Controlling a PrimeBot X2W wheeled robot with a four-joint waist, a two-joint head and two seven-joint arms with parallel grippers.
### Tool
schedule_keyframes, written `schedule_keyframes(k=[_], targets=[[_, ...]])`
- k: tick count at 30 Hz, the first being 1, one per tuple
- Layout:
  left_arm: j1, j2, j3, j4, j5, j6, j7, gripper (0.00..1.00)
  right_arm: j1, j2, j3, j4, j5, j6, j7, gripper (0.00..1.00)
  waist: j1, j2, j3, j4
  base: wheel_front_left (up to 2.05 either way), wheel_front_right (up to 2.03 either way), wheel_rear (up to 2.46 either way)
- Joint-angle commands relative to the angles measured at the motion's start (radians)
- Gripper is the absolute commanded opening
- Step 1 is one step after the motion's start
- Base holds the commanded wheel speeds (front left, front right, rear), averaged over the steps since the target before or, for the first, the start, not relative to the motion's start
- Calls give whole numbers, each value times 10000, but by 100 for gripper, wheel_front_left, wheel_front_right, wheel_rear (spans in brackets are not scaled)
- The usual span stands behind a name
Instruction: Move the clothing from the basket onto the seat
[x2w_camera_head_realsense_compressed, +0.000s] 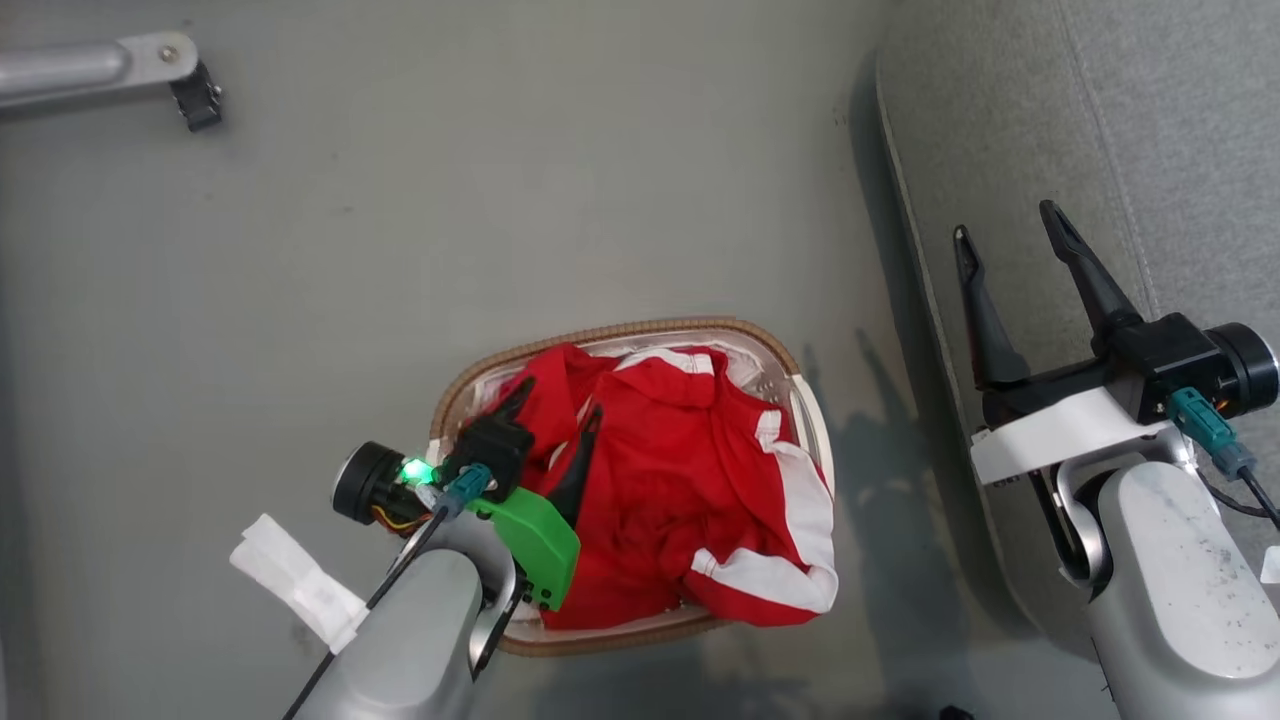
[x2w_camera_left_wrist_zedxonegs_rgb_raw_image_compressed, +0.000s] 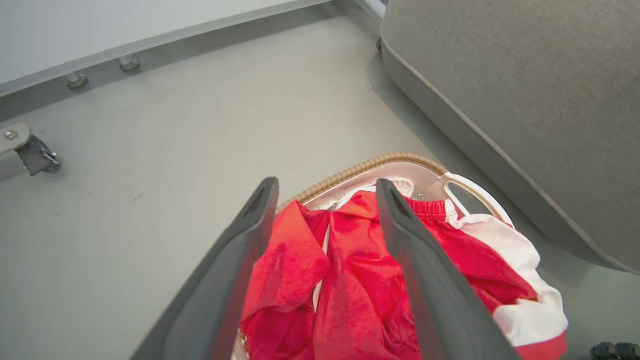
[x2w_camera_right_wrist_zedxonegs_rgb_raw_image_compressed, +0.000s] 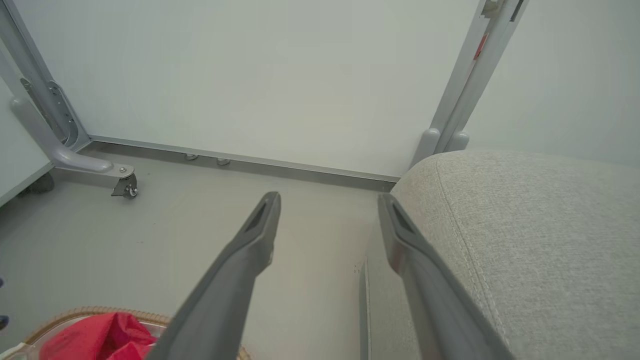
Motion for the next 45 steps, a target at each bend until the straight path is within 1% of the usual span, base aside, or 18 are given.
schedule_keyframes(k=[1,6,9,11,13,17,24,25,26,27,30,34,36,40,45], targets=[[-324,70,-204,360,-213,-50,-3,100,-59,-55,15,-66,-9,-6,-46,100,-1,113,1418,-550,0,0,0],[-1222,67,-1449,1919,-630,-50,-4,100,-190,-66,18,-195,46,-6,-45,100,-1,113,2193,-795,0,0,0],[-1721,69,-1947,2819,-876,-55,51,100,-110,-46,-42,-267,4,-6,-45,100,-1,113,2565,-880,0,0,0],[-2018,67,-2135,3253,-1055,-30,94,100,-84,-5,-99,-306,26,-6,-45,100,-1,113,2795,-939,0,0,0],[-2263,73,-2102,3653,-1481,147,117,100,-111,37,-133,-344,58,-6,-45,100,-1,113,3026,-1015,0,0,0],[-2776,65,-2301,4089,-1859,138,152,100,-223,134,-89,-466,76,-6,-45,100,-1,113,3430,-1160,0,0,0],[-3337,63,-2672,4561,-2153,78,118,100,-274,246,6,-491,96,-6,-45,100,-1,113,3796,-1367,0,0,0],[-3330,63,-2747,4607,-2219,48,133,89,-283,278,-1,-470,121,-6,-45,100,-1,113,3816,-1402,0,0,0],[-3343,66,-2804,4635,-2272,37,164,4,-302,304,5,-456,129,-6,-45,100,-1,113,3827,-1422,0,0,0],[-3425,71,-2849,4668,-2359,21,161,0,-345,332,7,-442,143,-6,-45,100,-1,113,3829,-1436,0,0,0],[-3494,60,-2986,4588,-2536,-15,84,0,-378,393,-36,-345,169,-6,-45,100,-1,113,3682,-1412,0,0,0],[-3109,63,-3068,4394,-2828,-47,10,0,-380,377,-12,-140,155,-6,-45,100,-1,113,3185,-1290,0,0,0],[-2922,55,-3250,4280,-2930,-60,-16,0,-405,351,5,-24,171,-6,-45,100,-1,113,2820,-1161,0,0,0],[-2633,44,-3218,3761,-3246,-64,-18,0,-346,300,123,218,208,-8,-45,100,-1,113,1959,-877,0,0,0],[-2048,106,-2972,2884,-2936,-67,-13,0,-109,246,266,478,263,-8,-45,100,-1,113,735,-463,0,0,0]])
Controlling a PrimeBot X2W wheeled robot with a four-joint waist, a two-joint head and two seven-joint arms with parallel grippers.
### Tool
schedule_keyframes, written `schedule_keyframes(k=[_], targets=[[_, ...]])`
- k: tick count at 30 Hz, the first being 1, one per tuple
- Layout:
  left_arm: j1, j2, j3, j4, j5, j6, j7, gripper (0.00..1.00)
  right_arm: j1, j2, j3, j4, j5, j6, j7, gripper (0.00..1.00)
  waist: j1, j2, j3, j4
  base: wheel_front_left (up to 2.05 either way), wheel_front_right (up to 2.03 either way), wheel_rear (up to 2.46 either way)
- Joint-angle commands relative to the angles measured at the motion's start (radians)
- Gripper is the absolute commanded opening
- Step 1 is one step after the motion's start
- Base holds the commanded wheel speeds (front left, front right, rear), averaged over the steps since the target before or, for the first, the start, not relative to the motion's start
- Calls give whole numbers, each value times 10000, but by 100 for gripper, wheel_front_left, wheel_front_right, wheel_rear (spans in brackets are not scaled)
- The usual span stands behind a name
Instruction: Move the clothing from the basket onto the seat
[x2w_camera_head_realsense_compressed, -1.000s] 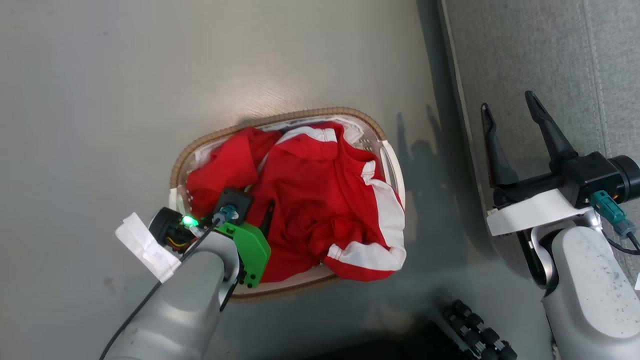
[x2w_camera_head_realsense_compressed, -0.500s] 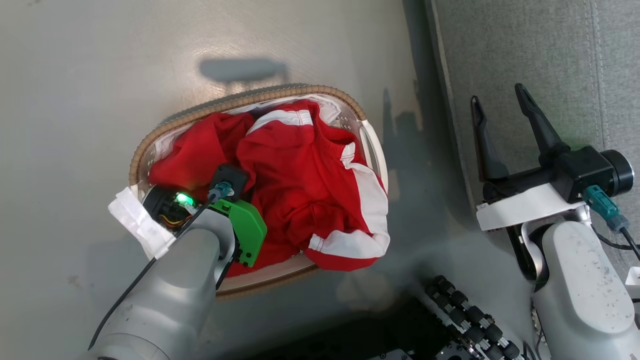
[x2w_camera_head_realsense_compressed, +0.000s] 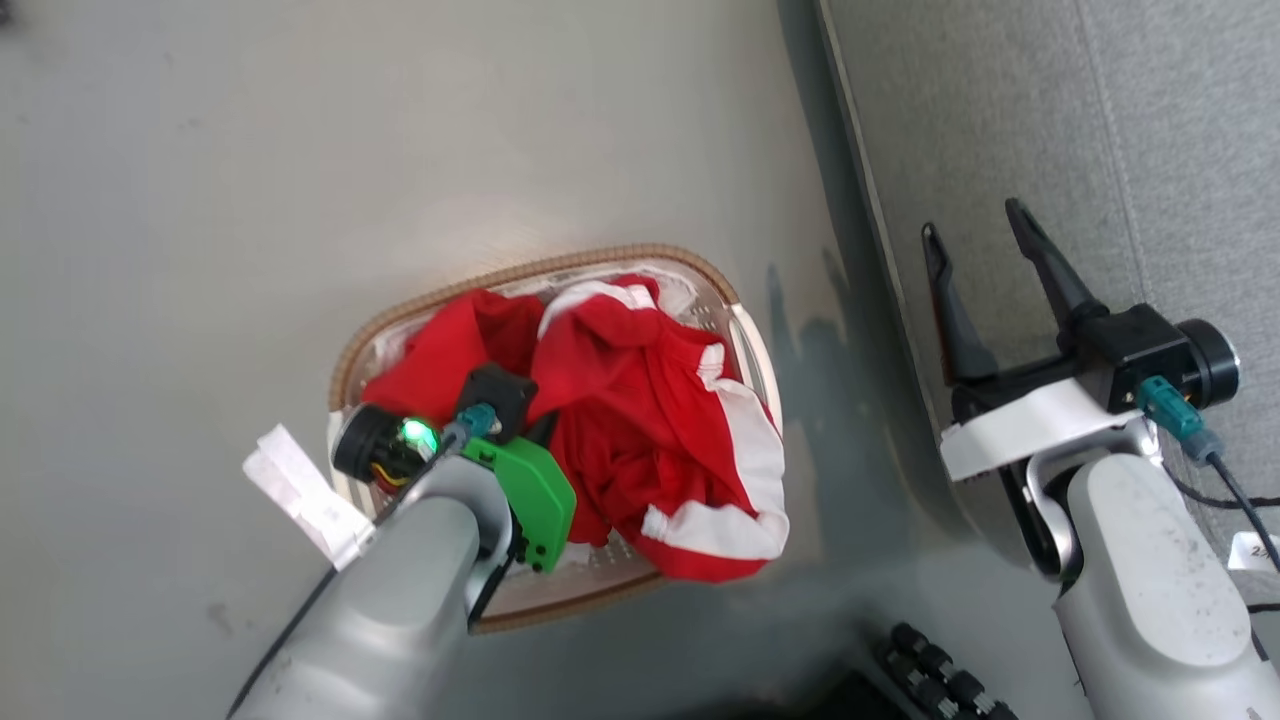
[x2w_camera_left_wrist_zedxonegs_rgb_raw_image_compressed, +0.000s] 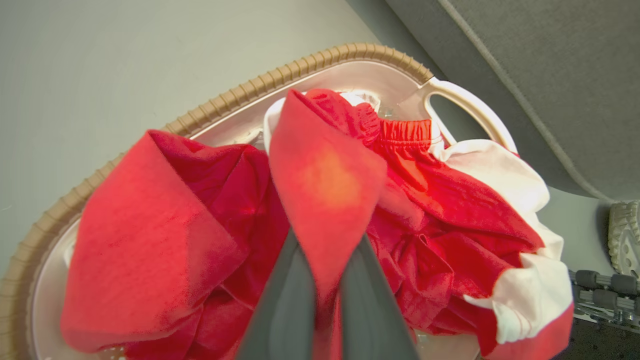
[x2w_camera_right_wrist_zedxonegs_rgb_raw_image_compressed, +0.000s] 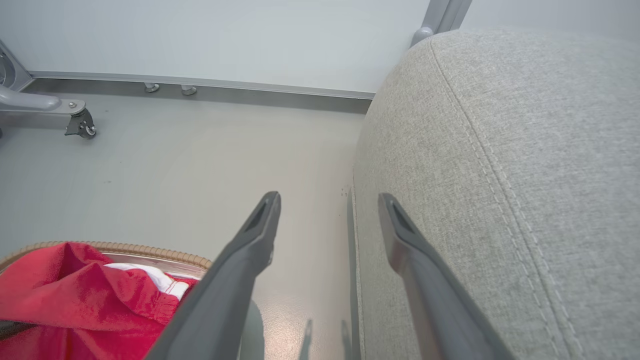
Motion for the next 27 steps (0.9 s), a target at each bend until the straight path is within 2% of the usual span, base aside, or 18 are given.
schedule_keyframes(k=[1,18,27], targets=[[316,77,77,-149,75,-34,-29,0,211,-86,45,101,48,-10,-43,100,-1,113,-1367,683,0,0,0],[3065,369,2274,-5268,1610,-29,-21,0,2110,-25,456,708,114,-10,-43,100,-1,113,-5110,1830,0,0,0],[3306,196,3107,-7152,1676,-30,-22,0,2983,82,1135,899,200,-10,-43,100,-1,113,-6339,2052,0,0,0]])
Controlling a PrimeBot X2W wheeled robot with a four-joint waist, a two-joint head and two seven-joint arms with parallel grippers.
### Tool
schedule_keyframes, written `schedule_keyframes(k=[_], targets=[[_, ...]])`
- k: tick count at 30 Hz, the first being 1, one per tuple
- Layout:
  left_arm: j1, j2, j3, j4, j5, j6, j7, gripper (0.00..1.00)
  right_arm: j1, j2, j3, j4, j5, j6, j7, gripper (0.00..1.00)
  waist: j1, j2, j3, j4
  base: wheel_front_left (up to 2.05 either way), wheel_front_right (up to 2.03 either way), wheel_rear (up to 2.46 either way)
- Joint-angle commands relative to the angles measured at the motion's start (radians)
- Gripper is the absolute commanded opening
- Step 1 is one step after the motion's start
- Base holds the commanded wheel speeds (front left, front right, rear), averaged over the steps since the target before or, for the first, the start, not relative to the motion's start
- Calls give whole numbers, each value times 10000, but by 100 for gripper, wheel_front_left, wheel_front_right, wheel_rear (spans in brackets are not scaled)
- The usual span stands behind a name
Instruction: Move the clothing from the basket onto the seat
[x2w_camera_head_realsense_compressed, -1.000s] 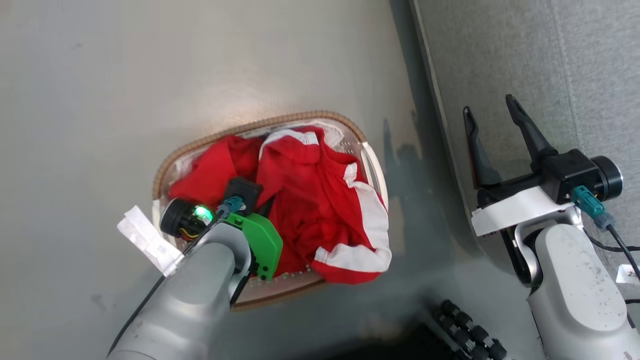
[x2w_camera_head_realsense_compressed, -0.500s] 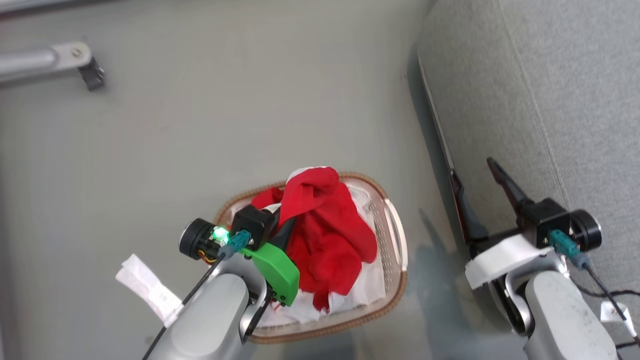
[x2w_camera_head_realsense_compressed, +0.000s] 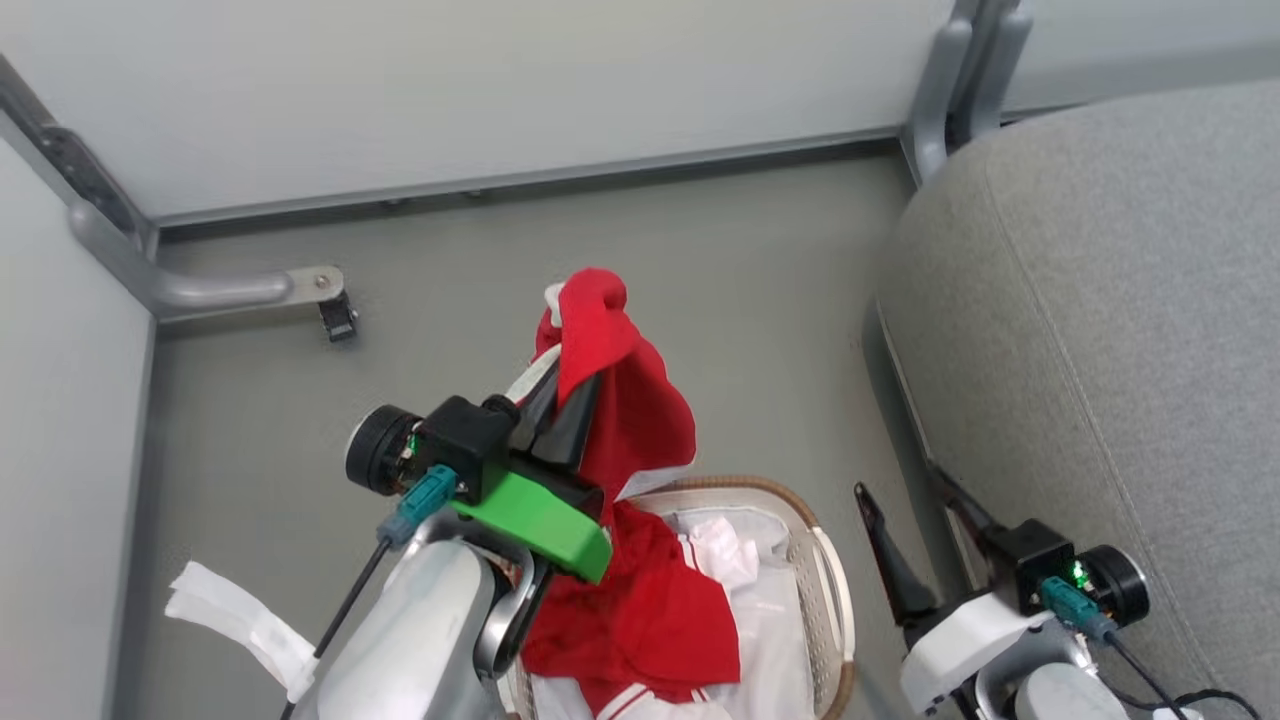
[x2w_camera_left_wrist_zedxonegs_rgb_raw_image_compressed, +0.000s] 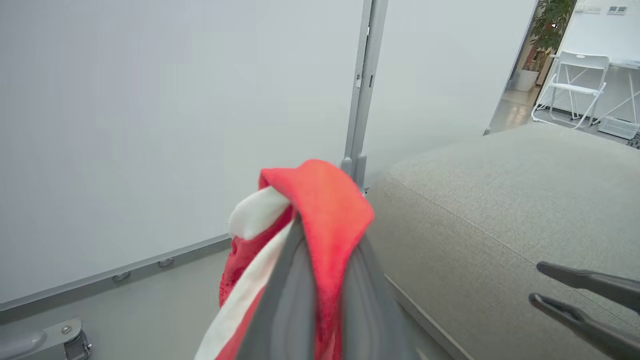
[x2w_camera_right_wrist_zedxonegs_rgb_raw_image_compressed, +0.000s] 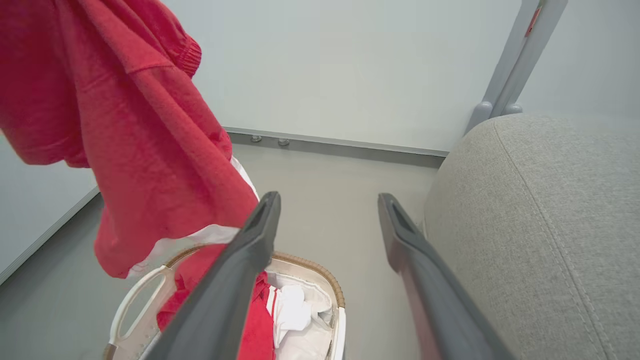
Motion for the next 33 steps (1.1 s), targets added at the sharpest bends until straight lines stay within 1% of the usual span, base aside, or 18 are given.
schedule_keyframes(k=[1,5,10,13,15,19,22,25,26,27,28,29,30,31,32,33], targets=[[-38,-47,63,-187,98,-19,-7,0,215,-27,170,34,79,-10,-43,100,1,112,-927,480,0,0,0],[-183,-116,175,-648,-72,-19,-7,0,25,-69,1014,-149,230,-10,-43,100,1,112,-1045,556,0,0,0],[-326,-160,-8,-899,-138,-19,-9,0,-920,-186,2433,-642,113,-10,-43,100,1,112,-975,710,0,0,0],[-334,-188,-192,-925,-187,-19,-7,0,-1618,-116,2940,-736,-20,-10,-43,100,1,112,-944,859,0,0,0],[-347,-200,-391,-940,-264,-19,-9,0,-2047,-28,3072,-679,-190,-10,-43,100,1,112,-948,999,0,0,0],[-394,-218,-991,-1036,-542,-19,-9,0,-2621,200,3332,-112,-351,-10,-35,100,1,112,-992,1329,0,0,0],[-415,-220,-1497,-1260,-869,-19,-9,0,-2793,320,3432,877,-449,-10,-32,100,1,112,-1091,1590,0,0,0],[-433,-219,-1959,-1484,-1215,-19,-9,0,-3026,489,3465,1776,-254,-10,-34,100,1,112,-1186,1832,0,0,0],[-437,-212,-2064,-1508,-1265,-19,-7,0,-3065,514,3479,1967,-189,-10,-34,80,1,112,-1206,1895,0,0,0],[-431,-217,-2196,-1531,-1322,-20,-9,0,-3137,527,3508,2121,-170,-10,-34,50,1,112,-1235,1959,0,0,0],[-429,-219,-2263,-1559,-1367,-20,-7,0,-3172,527,3512,2210,-126,-10,-35,50,1,112,-1247,1994,0,0,0],[-426,-218,-2328,-1572,-1406,-20,-9,0,-3197,530,3503,2288,-97,-12,-34,40,1,112,-1258,2026,0,0,0],[-421,-218,-2375,-1577,-1438,-20,-9,0,-3232,532,3523,2301,-78,-10,-33,37,1,112,-1268,2047,0,0,0],[-422,-220,-2420,-1584,-1473,-20,-9,0,-3244,548,3619,2297,77,-10,-33,31,1,112,-1276,2074,0,0,0],[-423,-220,-2445,-1587,-1503,-20,-9,0,-3273,549,3648,2289,138,-12,-33,0,1,112,-1280,2086,0,0,0],[-408,-220,-2461,-1590,-1540,-20,-9,0,-3304,541,3669,2284,255,-12,-33,0,1,112,-1282,2088,0,0,0]])
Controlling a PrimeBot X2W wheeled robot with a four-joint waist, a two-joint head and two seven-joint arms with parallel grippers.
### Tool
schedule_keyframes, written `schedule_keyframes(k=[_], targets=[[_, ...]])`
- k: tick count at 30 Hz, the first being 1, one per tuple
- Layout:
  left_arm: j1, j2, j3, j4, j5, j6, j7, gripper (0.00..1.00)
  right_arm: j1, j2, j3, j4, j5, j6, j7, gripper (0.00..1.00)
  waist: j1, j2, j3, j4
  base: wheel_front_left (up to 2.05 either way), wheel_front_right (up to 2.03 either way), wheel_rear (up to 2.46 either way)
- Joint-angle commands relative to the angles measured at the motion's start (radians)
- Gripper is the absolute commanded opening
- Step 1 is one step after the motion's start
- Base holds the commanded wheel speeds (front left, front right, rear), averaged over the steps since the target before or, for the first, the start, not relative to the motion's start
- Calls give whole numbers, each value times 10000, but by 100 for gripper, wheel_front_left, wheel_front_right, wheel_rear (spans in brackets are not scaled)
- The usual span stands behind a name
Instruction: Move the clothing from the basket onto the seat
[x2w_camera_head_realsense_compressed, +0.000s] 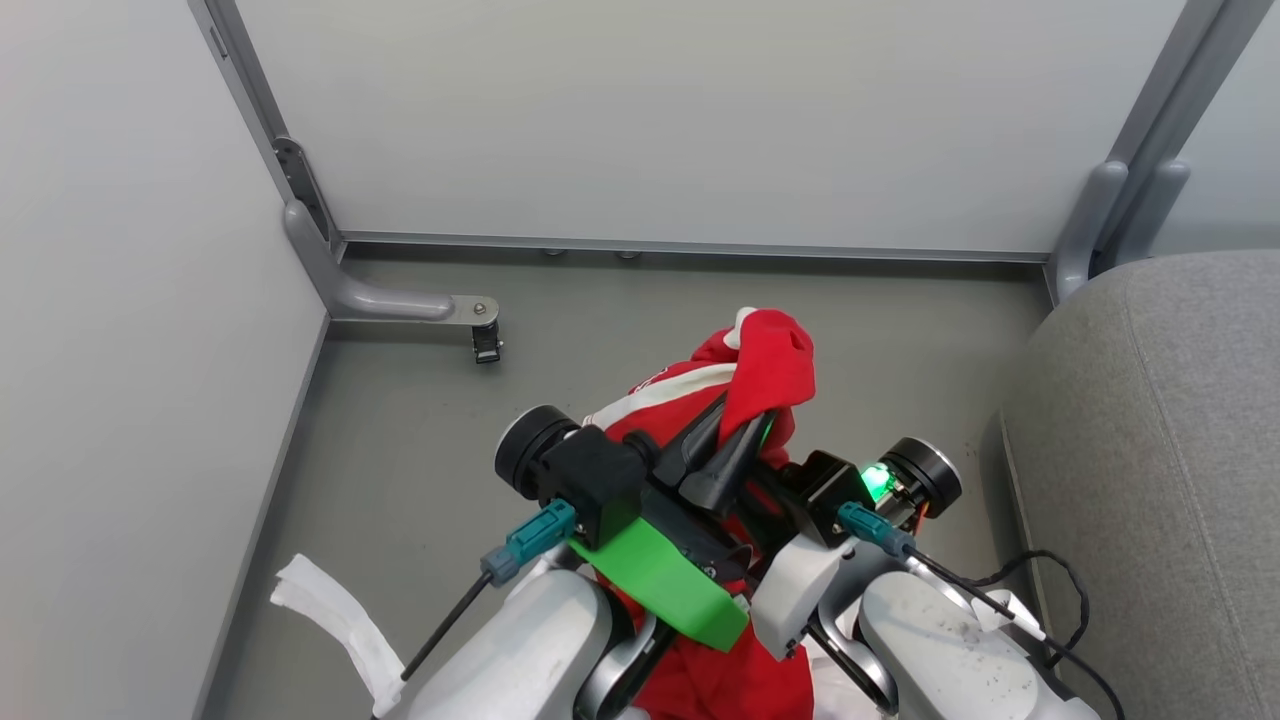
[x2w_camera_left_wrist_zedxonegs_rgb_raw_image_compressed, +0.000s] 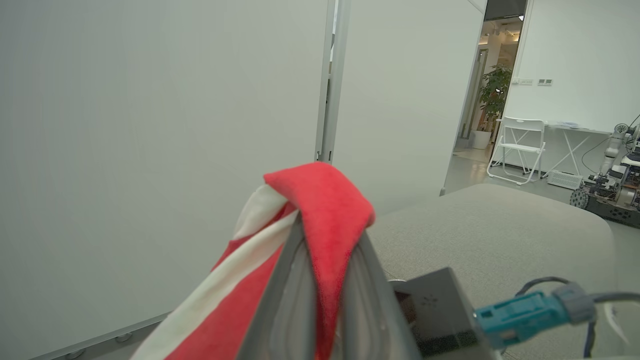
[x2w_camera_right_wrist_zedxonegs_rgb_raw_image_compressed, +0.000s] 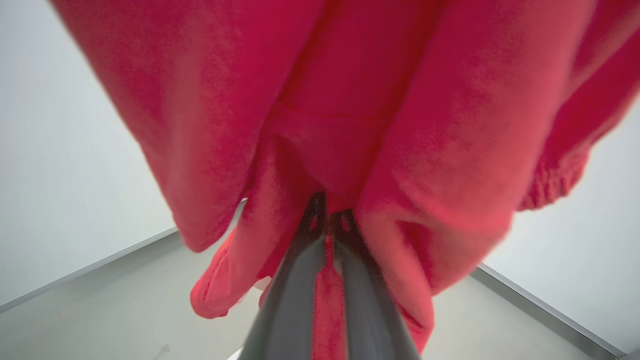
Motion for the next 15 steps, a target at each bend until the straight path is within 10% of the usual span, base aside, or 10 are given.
schedule_keyframes(k=[1,12,15], targets=[[-99,6,2,-21,-45,-20,-9,0,-100,-45,-3,38,167,-13,-22,0,1,113,-21,16,0,0,0],[44,6,285,-25,24,45,-9,0,126,-36,-186,-446,299,-12,-23,0,1,113,94,-561,0,0,0],[159,8,369,-34,62,61,-7,92,284,-40,-344,-606,271,-14,-22,0,1,113,138,-851,0,0,0]])
